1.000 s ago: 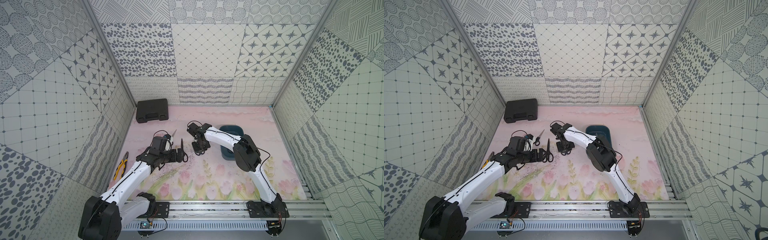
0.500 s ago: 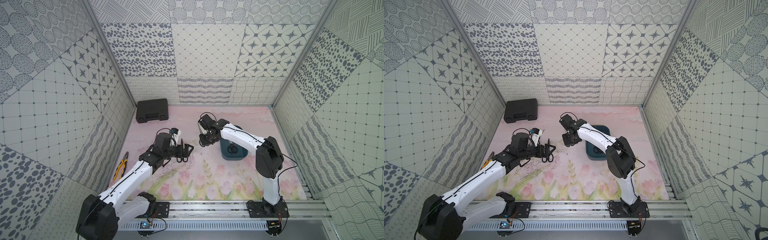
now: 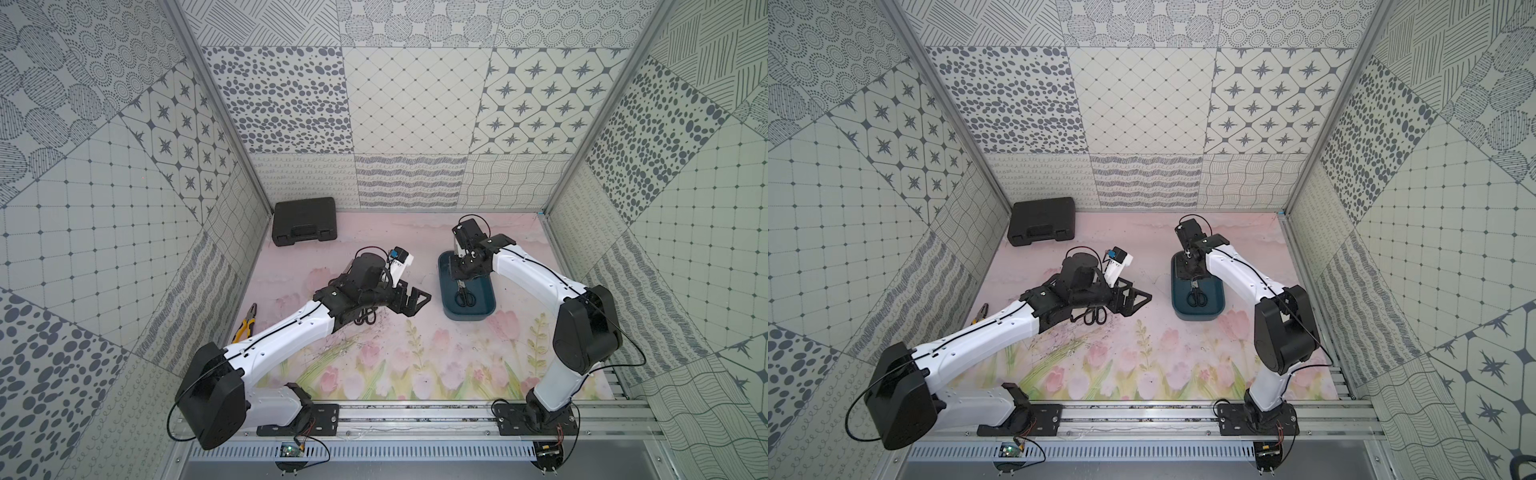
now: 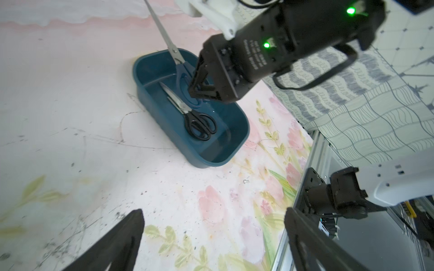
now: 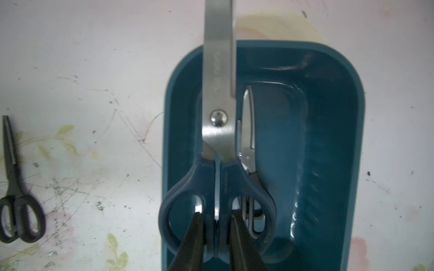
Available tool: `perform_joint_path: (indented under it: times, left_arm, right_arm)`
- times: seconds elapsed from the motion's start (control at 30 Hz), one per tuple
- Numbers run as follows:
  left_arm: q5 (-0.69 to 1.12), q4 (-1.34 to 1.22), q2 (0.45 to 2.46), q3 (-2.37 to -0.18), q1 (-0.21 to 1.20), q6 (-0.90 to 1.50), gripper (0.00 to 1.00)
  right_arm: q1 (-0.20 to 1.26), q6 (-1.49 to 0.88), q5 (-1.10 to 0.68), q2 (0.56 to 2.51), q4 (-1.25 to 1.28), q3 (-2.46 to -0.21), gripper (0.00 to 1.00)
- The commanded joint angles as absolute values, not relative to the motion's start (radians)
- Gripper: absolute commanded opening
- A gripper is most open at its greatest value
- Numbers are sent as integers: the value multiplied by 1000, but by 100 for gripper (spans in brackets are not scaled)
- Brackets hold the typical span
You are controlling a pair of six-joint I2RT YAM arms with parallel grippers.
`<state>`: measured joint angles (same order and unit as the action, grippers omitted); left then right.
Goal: Put the scissors into the storage box
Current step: Place the scissors in the storage box.
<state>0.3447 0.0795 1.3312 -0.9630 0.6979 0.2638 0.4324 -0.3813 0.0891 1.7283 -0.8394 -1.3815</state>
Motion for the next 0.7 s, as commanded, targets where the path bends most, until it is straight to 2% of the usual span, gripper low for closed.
perform_joint_path:
  times: [0.0,0.27,0.63,0.67]
  left_arm:
    - [429,15,1421,-1031,786,133,99]
    - [434,42,1493,-1083,795,125,99]
    - [347,45,1427,-1020,797,106,99]
    - [335,41,1417,-1009,796,104,99]
  right_arm:
    - [389,-341,19,1733,-823,-1335,0]
    - [377,-323,68,1822,-823,-1318,0]
    - [362,-345,105,1884,-823,-1341,0]
    - [362,-345,107,1882,-823,-1339,7]
